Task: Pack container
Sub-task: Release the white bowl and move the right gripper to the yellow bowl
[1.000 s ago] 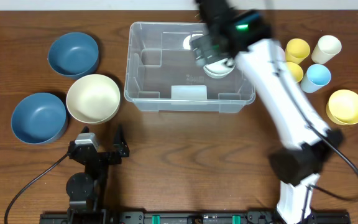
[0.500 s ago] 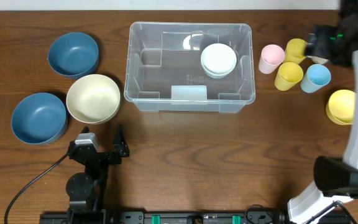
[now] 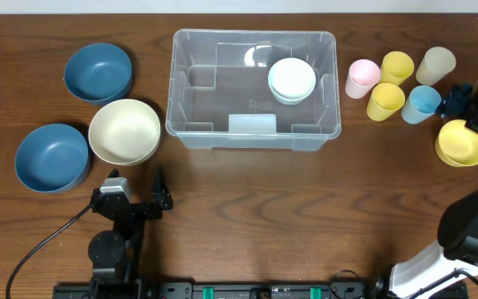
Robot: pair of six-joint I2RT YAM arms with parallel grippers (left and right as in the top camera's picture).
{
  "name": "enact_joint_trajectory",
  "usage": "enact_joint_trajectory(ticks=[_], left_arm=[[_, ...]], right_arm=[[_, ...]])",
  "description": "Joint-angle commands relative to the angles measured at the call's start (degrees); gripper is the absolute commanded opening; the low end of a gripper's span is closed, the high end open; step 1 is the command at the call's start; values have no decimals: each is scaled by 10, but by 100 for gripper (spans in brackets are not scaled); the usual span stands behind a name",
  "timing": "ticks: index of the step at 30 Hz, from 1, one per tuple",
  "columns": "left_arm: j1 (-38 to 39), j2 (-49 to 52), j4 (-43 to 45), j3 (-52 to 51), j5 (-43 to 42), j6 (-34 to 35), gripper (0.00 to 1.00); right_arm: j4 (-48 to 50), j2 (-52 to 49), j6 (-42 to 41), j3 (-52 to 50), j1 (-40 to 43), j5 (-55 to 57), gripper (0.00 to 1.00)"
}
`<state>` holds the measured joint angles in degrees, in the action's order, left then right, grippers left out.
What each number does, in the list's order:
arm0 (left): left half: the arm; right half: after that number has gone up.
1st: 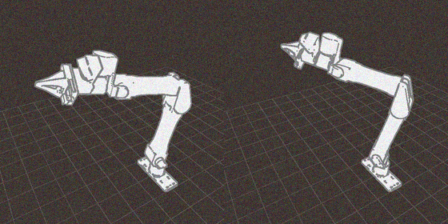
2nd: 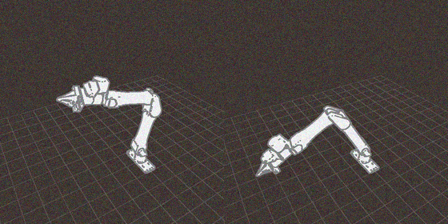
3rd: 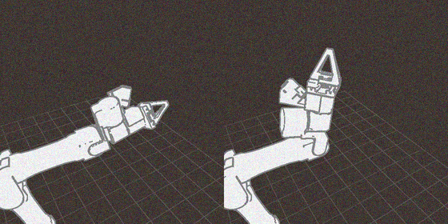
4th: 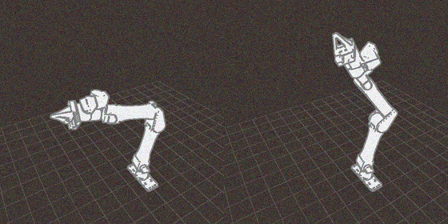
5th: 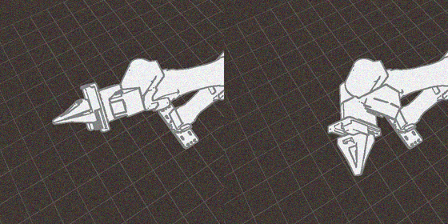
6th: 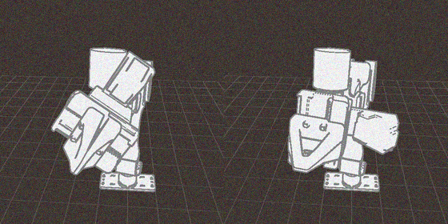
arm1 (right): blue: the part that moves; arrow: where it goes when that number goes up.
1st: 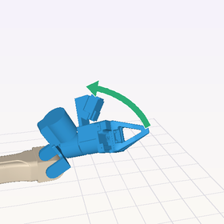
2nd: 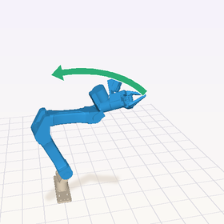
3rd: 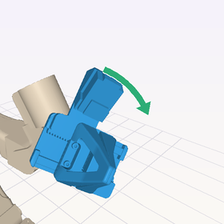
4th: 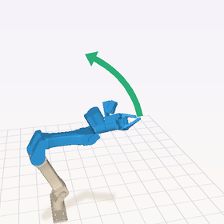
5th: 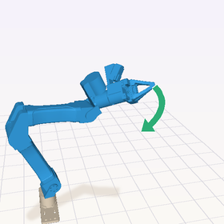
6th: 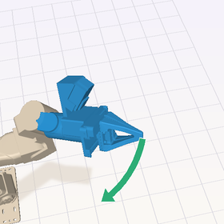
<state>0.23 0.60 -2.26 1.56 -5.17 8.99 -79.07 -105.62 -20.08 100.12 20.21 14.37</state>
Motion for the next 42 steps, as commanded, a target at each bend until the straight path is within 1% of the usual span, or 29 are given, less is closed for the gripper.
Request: enact_joint_trajectory(ticks=[1,4,8,10,15,18,21,24,30,35,37,40,42], left_arm=[[2,-3,-13,-13,-2,-3,98],[2,-3,-13,-13,-2,-3,98],[2,-3,-13,-13,-2,-3,98],[2,-3,-13,-13,-2,-3,98],[2,-3,-13,-13,-2,-3,98],[2,-3,-13,-13,-2,-3,98],[2,-3,-13,-13,-2,-3,98],[2,-3,-13,-13,-2,-3,98],[2,-3,-13,-13,-2,-3,98],[2,-3,-13,-13,-2,-3,98],[2,-3,-13,-13,-2,-3,98],[2,-3,-13,-13,-2,-3,98],[2,-3,-13,-13,-2,-3,98]], right_arm=[[31,-3,30,-67,16,-14,87],[77,-3,42,-118,23,-26,86],[170,-3,119,-180,27,-80,86],[210,-3,136,-207,27,-86,85],[303,-4,161,-268,28,-86,80],[339,-4,170,-286,28,-83,78],[358,-4,172,-287,28,-76,74],[365,-4,174,-287,28,-64,64],[370,-4,174,-287,28,-61,66],[376,-5,185,-287,28,-51,66],[377,-5,185,-287,28,-51,64],[377,-5,184,-287,28,-45,56],[378,-5,185,-287,28,-38,54]])
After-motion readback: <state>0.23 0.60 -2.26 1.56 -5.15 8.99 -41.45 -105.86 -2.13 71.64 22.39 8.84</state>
